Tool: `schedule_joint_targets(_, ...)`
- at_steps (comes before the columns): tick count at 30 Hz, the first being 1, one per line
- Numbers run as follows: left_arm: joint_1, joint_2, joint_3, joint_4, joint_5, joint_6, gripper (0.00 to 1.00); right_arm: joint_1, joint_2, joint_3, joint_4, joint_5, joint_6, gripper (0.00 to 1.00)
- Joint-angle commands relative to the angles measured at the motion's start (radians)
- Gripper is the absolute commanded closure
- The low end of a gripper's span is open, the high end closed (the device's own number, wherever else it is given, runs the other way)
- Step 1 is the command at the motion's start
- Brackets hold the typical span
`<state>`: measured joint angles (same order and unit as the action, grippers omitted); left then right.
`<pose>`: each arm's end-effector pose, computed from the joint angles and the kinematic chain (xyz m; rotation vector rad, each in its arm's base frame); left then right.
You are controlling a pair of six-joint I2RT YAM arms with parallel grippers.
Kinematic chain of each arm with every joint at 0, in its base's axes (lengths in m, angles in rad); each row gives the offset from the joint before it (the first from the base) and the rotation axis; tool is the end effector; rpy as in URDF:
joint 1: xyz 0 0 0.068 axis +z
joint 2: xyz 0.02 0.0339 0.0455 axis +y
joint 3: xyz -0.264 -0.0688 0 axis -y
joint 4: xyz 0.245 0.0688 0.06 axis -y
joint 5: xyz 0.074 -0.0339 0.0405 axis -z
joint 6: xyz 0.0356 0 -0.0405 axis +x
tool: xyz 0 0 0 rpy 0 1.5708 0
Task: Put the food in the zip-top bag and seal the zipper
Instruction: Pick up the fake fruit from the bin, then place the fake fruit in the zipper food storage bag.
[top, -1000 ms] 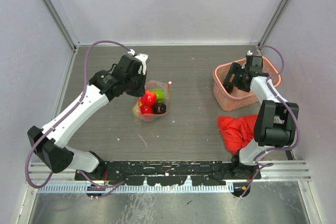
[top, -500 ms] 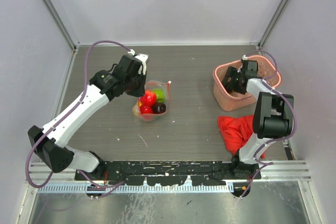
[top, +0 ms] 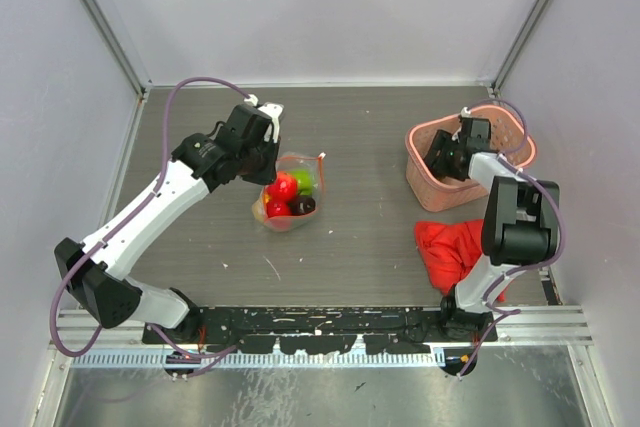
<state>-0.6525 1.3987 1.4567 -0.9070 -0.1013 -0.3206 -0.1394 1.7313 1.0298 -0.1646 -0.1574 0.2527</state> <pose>0.2312 -0.1721 0.3656 0.3569 2.4135 -0.3212 0.3561 -0.0443 0.1787 0.4053 2.4033 0.2425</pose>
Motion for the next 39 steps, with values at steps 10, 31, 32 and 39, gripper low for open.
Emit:
schedule_joint_targets(10,0.004,-0.020,0.036,0.017,-0.011,0.015,1.00,0.003,-0.313,0.026,-0.116,0.057,0.019,0.57)
schedule_joint_targets(31,0.005,-0.016,0.030,0.040,0.003,0.014,1.00,0.575,-0.521,0.254,-0.287,0.224,0.035,0.58)
schedule_joint_targets(32,0.004,-0.017,0.028,0.041,0.005,0.012,1.00,0.615,-0.521,0.257,-0.274,0.227,0.038,0.58)
schedule_joint_targets(39,0.004,-0.015,0.030,0.046,0.014,0.011,1.00,0.854,-0.494,0.261,-0.141,0.202,0.052,0.58)
